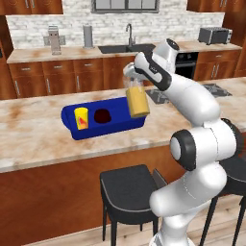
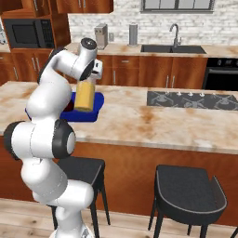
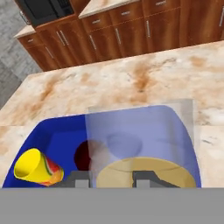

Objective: There is a tray on the dining counter. Grab the cup, mug, and pitcher and place them on the tray. The pitcher may be placed next to the tray if it cannot fit the tray.

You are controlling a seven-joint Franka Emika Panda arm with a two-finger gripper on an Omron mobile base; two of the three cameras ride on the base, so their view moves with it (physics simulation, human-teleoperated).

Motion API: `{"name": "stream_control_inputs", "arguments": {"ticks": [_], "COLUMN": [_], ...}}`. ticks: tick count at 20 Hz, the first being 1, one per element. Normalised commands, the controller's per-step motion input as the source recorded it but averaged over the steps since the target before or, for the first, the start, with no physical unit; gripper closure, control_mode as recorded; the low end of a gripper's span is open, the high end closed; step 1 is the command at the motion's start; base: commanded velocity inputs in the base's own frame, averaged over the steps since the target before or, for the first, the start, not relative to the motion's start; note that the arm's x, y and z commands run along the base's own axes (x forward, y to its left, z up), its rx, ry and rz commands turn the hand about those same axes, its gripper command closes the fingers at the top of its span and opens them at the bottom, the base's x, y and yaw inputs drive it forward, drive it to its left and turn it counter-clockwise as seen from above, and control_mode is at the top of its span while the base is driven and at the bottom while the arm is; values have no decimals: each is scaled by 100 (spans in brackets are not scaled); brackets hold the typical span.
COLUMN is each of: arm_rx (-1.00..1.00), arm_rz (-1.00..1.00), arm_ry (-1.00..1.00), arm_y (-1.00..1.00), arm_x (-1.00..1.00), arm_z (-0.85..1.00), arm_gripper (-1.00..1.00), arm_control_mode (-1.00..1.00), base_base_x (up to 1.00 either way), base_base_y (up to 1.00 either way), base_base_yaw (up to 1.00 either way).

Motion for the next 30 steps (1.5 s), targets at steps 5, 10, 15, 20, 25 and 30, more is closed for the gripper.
{"name": "stream_control_inputs", "arguments": {"ticks": [5,10,15,20,25,30], "arm_rx": [0,0,0,0,0,-1], "arm_rz": [1,0,3,10,8,3], "arm_ry": [-1,0,-1,-14,-17,-15], "arm_y": [28,20,2,3,2,3], "arm_x": [39,58,68,11,0,-8], "arm_z": [34,19,-19,-21,-42,-52], "arm_gripper": [100,100,100,100,100,100], "arm_control_mode": [-100,-100,-100,-100,-100,-100], "base_base_x": [0,0,0,0,0,0], "base_base_y": [0,0,0,0,0,0], "base_base_yaw": [0,0,0,0,0,0]}}
